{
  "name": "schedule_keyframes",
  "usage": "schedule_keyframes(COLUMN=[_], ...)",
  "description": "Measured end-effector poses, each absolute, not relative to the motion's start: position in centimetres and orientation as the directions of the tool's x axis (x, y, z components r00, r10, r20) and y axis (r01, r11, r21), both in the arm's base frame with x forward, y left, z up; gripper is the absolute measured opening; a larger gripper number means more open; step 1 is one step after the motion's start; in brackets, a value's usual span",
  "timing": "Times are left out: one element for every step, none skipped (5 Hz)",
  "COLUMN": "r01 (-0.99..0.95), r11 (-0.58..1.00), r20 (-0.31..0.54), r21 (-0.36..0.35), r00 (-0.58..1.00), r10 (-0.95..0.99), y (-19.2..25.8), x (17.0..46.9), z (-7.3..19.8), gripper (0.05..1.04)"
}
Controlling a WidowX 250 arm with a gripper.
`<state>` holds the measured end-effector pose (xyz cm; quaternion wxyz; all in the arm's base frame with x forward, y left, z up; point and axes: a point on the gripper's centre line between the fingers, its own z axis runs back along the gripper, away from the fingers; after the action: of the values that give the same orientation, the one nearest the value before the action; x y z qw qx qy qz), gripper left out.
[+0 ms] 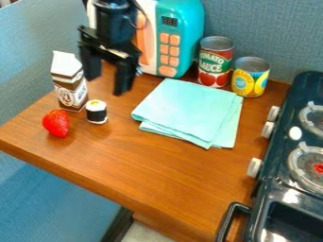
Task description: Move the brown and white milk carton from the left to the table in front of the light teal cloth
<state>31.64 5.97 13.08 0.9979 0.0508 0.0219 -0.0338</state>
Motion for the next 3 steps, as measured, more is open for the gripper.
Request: schedule_keyframes(r01=[-0.016,-0.062,-0.109], r11=[0.997,0.997,0.993], r20=[-0.013,0.039,0.092], r21=[0.070,0.044,0.054], r00=[1.000,0.997,0.990], r10=[0.017,0.061,0.104], y=[8.6,10.8,12.3], x=[31.1,31.4,31.9], z=[13.7,14.5,15.6], gripper=[1.004,1.005,1.005])
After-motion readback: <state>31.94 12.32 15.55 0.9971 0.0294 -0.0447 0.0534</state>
